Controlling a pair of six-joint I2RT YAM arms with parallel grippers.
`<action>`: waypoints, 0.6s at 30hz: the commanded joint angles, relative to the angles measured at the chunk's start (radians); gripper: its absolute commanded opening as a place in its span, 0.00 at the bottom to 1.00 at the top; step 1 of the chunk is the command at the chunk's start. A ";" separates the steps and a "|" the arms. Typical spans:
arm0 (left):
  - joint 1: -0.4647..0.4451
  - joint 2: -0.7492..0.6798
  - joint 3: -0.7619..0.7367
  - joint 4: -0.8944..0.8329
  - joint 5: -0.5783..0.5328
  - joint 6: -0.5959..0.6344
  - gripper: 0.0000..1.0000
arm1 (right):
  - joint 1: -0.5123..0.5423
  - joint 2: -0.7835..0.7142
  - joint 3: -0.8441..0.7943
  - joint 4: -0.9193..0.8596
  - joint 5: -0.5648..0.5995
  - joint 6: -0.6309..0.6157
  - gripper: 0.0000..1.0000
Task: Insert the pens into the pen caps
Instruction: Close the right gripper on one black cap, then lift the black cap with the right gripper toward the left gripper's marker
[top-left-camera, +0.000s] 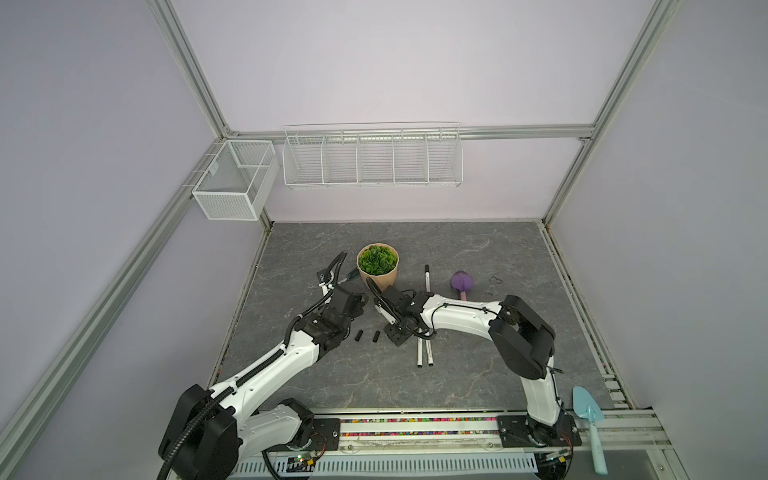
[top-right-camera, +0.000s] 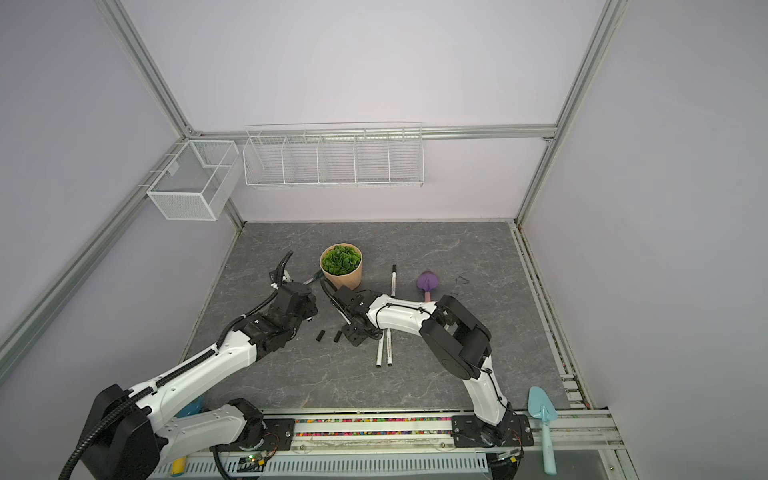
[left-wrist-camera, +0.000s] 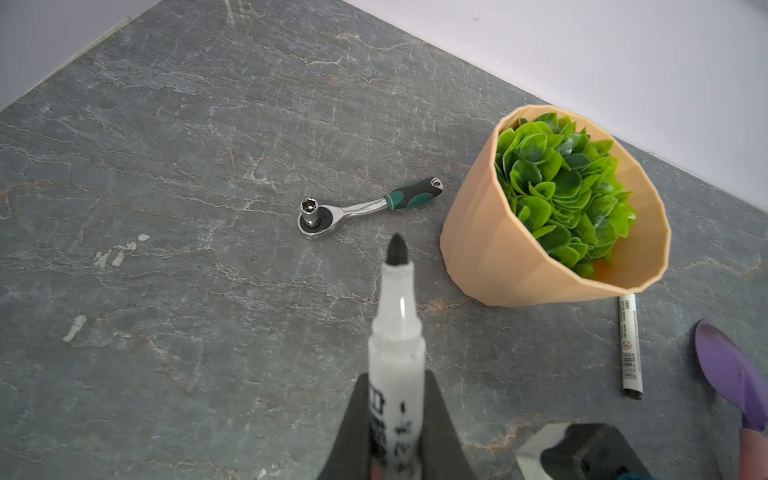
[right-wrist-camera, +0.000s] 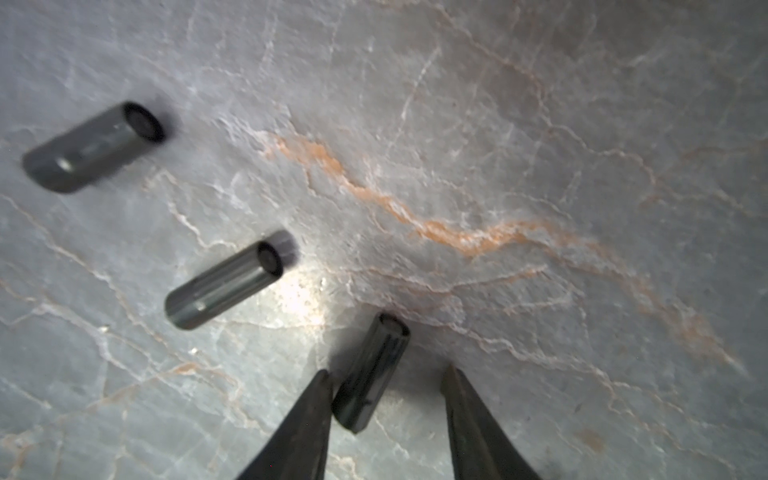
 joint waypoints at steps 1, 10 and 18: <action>0.004 -0.008 -0.003 -0.013 0.001 0.004 0.00 | 0.001 0.034 0.020 0.001 -0.021 0.009 0.43; 0.003 -0.013 -0.012 -0.015 0.007 0.000 0.00 | 0.012 0.073 0.054 -0.019 0.006 -0.005 0.38; 0.003 -0.014 -0.011 -0.009 0.019 0.019 0.00 | 0.016 0.097 0.066 -0.024 0.029 -0.006 0.22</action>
